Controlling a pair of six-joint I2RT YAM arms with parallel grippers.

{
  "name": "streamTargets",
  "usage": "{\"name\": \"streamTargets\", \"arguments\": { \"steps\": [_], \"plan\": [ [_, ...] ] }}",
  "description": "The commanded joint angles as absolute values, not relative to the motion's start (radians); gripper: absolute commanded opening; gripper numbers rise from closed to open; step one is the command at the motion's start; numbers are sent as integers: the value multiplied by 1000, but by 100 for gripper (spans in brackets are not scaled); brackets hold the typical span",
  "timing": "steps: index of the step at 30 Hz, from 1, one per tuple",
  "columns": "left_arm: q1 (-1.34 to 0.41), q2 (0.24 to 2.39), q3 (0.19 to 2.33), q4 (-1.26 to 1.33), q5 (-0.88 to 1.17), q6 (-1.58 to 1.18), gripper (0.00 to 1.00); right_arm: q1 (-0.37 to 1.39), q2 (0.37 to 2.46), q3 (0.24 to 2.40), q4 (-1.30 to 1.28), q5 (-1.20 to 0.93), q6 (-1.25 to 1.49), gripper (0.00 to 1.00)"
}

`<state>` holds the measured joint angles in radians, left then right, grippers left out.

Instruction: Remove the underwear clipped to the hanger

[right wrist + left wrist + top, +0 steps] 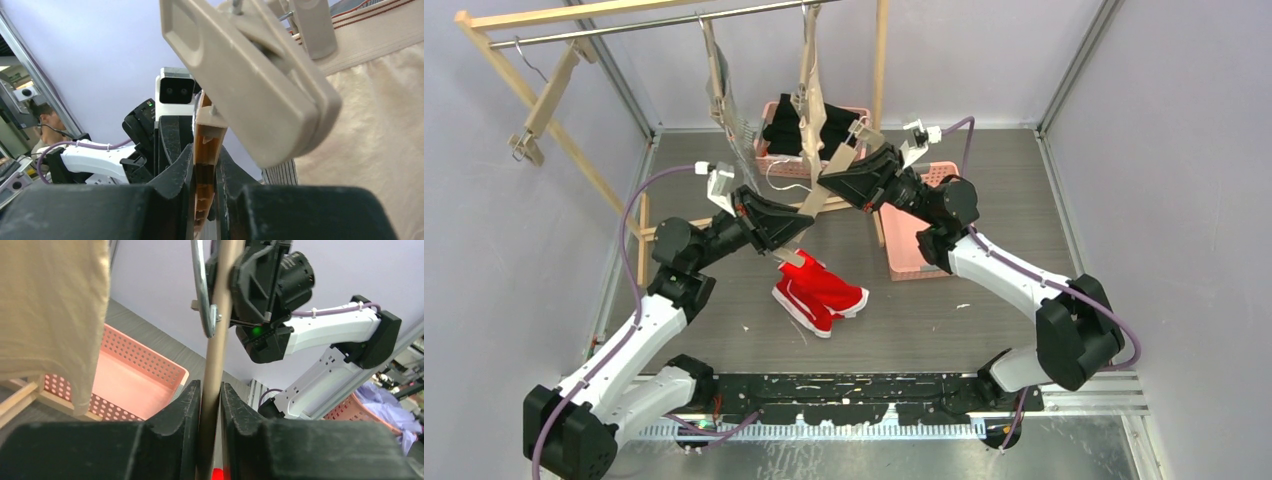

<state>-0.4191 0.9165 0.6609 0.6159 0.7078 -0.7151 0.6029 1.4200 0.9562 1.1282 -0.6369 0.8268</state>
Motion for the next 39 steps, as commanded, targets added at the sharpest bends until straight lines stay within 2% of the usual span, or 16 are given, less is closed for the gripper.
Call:
{"name": "streamTargets", "arguments": {
  "steps": [1, 2, 3, 4, 11, 19, 25, 31, 32, 33, 36, 37, 39],
  "plan": [
    [-428, 909, 664, 575, 693, -694, 33, 611, 1367, 985, 1127, -593, 715, 1],
    [-428, 904, 662, 566, 700, -682, 48, 611, 1360, 985, 1118, -596, 709, 1],
    [-428, 897, 661, 549, 698, -668, 92, 611, 1353, 982, 1113, -597, 703, 1],
    [-428, 884, 660, 531, 691, -653, 99, 611, 1345, 981, 1111, -598, 702, 1],
    [-426, 851, 681, 317, 535, -588, 98, 611, 1298, 970, 1081, -585, 687, 1],
    [-427, 862, 653, 354, 571, -608, 97, 611, 1270, 968, 1078, -584, 692, 1],
    [-426, 826, 638, 349, 579, -606, 84, 611, 1252, 962, 1047, -571, 660, 1],
    [-426, 792, 628, 310, 588, -586, 81, 610, 1249, 952, 1036, -543, 637, 1],
    [-427, 790, 623, 315, 589, -587, 75, 611, 1251, 954, 1037, -542, 640, 1],
    [-427, 789, 618, 323, 593, -586, 62, 611, 1255, 956, 1040, -542, 642, 1],
    [-426, 792, 610, 337, 595, -586, 12, 611, 1262, 956, 1046, -541, 648, 1],
    [-426, 796, 612, 336, 598, -584, 2, 611, 1262, 954, 1047, -538, 647, 1],
    [-426, 805, 618, 345, 618, -581, 0, 611, 1264, 953, 1046, -539, 647, 1]
  ]
}}
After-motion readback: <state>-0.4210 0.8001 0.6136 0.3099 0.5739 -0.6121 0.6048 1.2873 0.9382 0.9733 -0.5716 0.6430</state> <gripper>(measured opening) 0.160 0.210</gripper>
